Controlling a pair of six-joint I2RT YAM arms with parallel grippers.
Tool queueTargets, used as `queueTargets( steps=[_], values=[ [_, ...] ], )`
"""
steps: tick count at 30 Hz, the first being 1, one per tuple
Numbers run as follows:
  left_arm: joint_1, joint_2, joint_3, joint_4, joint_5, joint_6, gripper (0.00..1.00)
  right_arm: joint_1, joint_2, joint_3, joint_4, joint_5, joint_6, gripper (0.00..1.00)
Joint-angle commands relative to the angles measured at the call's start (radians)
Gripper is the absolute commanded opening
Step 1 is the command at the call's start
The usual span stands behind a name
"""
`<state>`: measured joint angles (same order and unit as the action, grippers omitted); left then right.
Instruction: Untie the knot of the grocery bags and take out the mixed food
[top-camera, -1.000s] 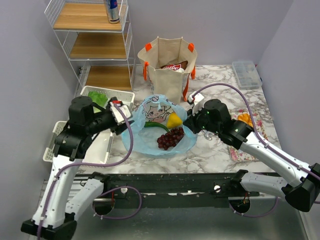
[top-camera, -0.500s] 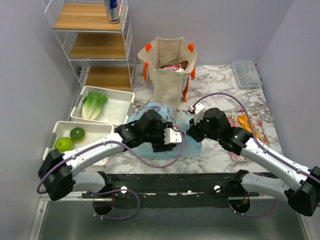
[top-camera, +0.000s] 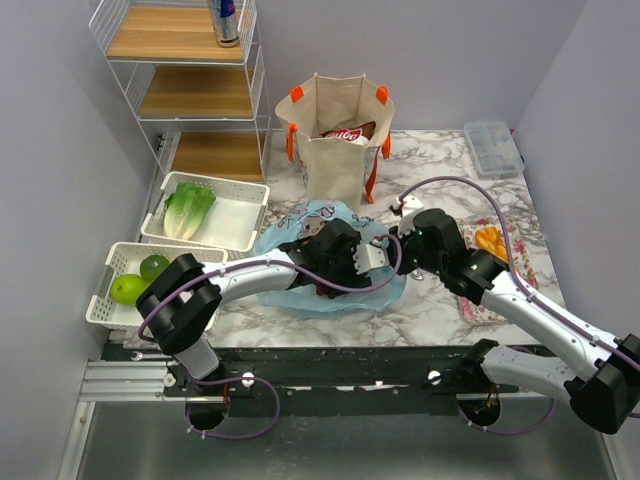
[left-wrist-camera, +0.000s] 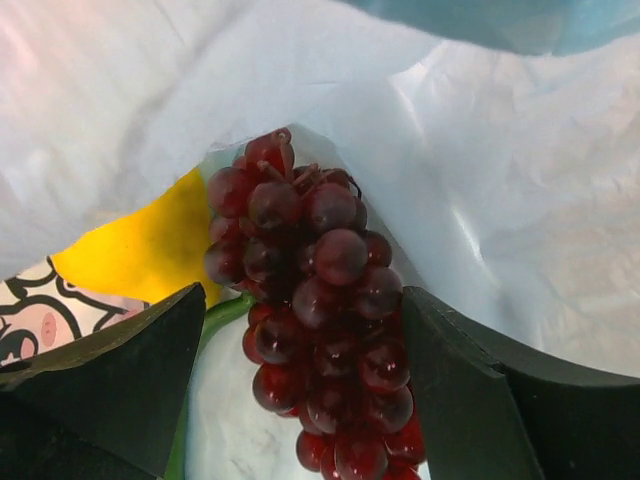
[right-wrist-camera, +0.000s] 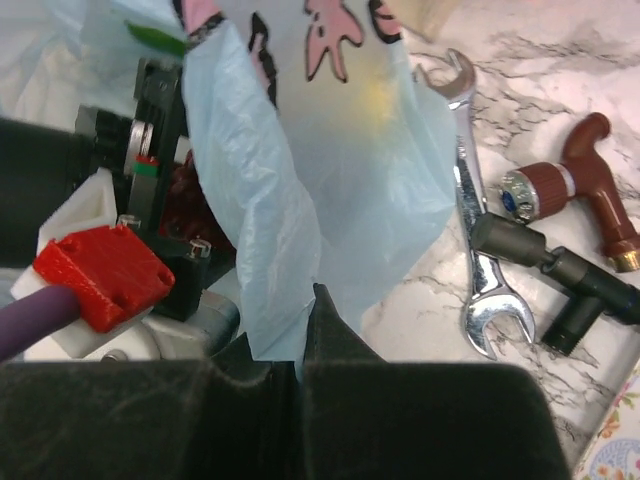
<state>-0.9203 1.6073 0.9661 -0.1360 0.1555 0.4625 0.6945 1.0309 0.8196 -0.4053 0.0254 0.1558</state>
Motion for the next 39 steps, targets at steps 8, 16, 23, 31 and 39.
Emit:
queueTargets(
  steps=[8, 16, 23, 31, 39],
  values=[
    [-0.014, 0.221, 0.192, -0.26, -0.064, 0.023, 0.67, -0.06, -0.009, 0.066, 0.052, 0.03, 0.102, 0.01],
    [-0.034, 0.235, 0.226, -0.365, -0.026, 0.05, 0.26, -0.06, -0.005, 0.074, 0.051, 0.031, 0.083, 0.01],
    [-0.029, -0.028, 0.225, -0.338, 0.058, -0.028, 0.0, -0.059, -0.008, 0.064, 0.06, 0.011, 0.068, 0.01],
    [-0.017, -0.165, 0.466, -0.463, 0.24, -0.087, 0.0, -0.06, 0.0, 0.068, 0.052, -0.014, 0.065, 0.01],
    [0.273, -0.31, 0.645, -0.662, 0.621, -0.161, 0.0, -0.06, 0.022, 0.098, 0.052, -0.013, 0.063, 0.01]
  ],
)
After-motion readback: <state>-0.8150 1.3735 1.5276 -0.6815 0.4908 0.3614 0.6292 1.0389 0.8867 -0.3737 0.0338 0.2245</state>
